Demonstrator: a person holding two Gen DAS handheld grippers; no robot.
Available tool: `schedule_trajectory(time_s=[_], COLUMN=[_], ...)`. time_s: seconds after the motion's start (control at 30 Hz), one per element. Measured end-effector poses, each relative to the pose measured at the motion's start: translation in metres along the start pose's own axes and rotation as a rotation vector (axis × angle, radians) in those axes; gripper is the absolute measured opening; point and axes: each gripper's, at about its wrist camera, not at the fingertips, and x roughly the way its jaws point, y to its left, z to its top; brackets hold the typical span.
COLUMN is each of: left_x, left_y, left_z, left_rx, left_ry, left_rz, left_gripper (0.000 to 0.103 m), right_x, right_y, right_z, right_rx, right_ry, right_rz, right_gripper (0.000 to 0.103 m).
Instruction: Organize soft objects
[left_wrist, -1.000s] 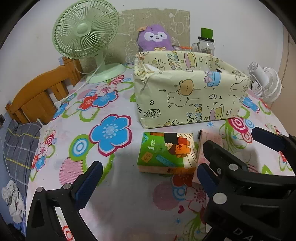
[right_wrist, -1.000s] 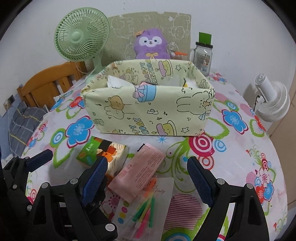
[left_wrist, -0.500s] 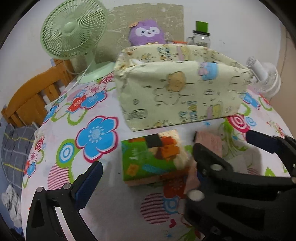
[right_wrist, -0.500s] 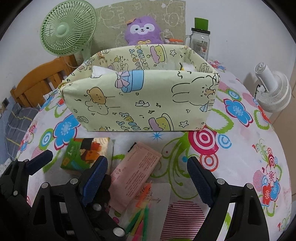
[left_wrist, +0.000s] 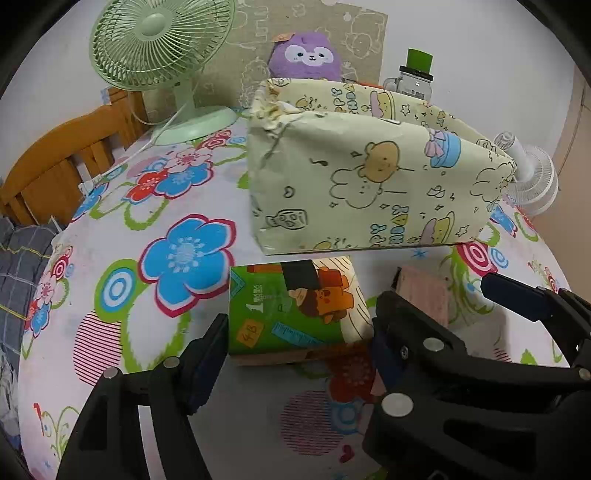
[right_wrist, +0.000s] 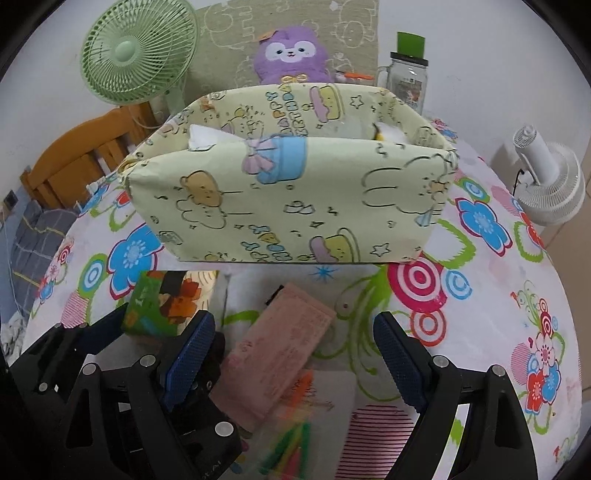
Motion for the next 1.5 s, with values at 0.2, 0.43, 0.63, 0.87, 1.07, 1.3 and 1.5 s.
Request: schedule_trajectory(time_s=[0.2, 0.43, 0.63, 0.87, 1.07, 1.3, 1.5], left_x=[-0.004, -0.005, -0.001, -0.004, -0.016, -0.042, -0.068], left_y=[0.002, 0.004, 0.003, -0.006, -0.015, -0.027, -0.033], left_z=[-0.008, -0.012, -0.01, -0.01, -0.006, 0.001, 0.003], left_rx=[0.054, 0.072, 0.064, 0.074, 0.086, 0.094, 0.096], left_ry=[-0.002, -0.001, 0.001, -0.016, -0.044, -0.088, -0.126], left_rz=[0.024, 0.043, 0.022, -0.025, -0.025, -0.024, -0.015], left_gripper=[0.076, 0.078, 0.081, 0.076, 0.075, 0.075, 0.075], right_x=[0.006, 0.019, 0.022, 0.015, 0.001, -0.026, -0.055], right_y=[0.009, 0.009, 0.017, 0.009, -0.001, -0.011, -0.012], right_z=[-0.003, -0.008, -0.007, -0.008, -0.007, -0.002, 0.001], right_rx=[-0.009, 0.012, -0.01, 0.002, 0.01, 0.021, 0.017], right_ry=[0.022, 0.06, 0.048, 0.023, -0.011, -0.062, -0.102], right_rz=[0.001, -0.031, -0.034, -0.019, -0.021, -0.018, -0.016], right_gripper=[0.089, 0.069, 0.05, 0.043, 0.042, 0.042, 0.042])
